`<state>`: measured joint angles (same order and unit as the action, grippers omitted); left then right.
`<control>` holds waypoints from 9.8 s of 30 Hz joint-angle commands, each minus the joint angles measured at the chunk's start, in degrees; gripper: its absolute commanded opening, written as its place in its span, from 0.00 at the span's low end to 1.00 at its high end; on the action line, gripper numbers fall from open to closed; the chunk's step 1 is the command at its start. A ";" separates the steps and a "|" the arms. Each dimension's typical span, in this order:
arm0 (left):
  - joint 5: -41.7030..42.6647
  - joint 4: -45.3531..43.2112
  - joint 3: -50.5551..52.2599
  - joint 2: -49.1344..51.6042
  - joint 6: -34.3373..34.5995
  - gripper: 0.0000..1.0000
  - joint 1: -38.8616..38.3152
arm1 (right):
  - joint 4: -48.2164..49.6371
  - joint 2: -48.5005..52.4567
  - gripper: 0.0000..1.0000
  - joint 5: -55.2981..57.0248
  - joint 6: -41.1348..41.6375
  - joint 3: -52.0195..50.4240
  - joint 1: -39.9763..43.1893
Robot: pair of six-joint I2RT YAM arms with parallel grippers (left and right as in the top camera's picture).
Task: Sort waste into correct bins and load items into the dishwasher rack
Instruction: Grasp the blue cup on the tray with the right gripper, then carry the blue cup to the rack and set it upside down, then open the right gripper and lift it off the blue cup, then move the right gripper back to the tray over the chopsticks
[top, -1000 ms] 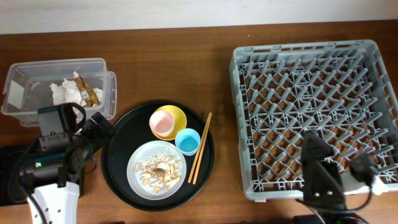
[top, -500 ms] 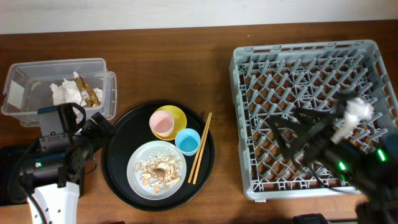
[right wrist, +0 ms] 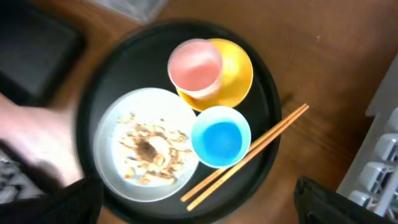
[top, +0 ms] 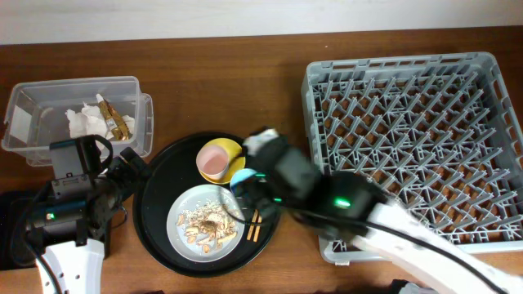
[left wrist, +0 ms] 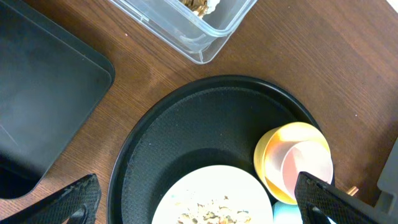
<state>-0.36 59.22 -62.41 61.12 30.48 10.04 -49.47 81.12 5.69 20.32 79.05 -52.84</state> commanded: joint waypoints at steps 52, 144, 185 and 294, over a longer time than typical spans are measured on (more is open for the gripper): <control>0.42 0.02 0.02 -0.13 -0.31 0.99 0.15 | 0.92 28.11 0.56 0.81 0.07 4.98 -3.76; 0.42 0.02 0.02 -0.13 -0.31 0.99 0.15 | -14.40 44.94 0.04 -70.49 -15.34 22.36 73.55; 0.42 0.02 0.02 -0.13 -0.31 0.99 0.15 | -21.20 20.92 0.10 -10.32 -9.62 26.01 59.89; 0.42 0.02 0.02 -0.13 -0.31 0.99 0.15 | 11.65 20.61 0.25 -9.29 29.79 -15.65 11.21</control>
<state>-0.36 59.22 -62.41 61.12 30.48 10.04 -39.51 102.26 -4.89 48.18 65.71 -41.36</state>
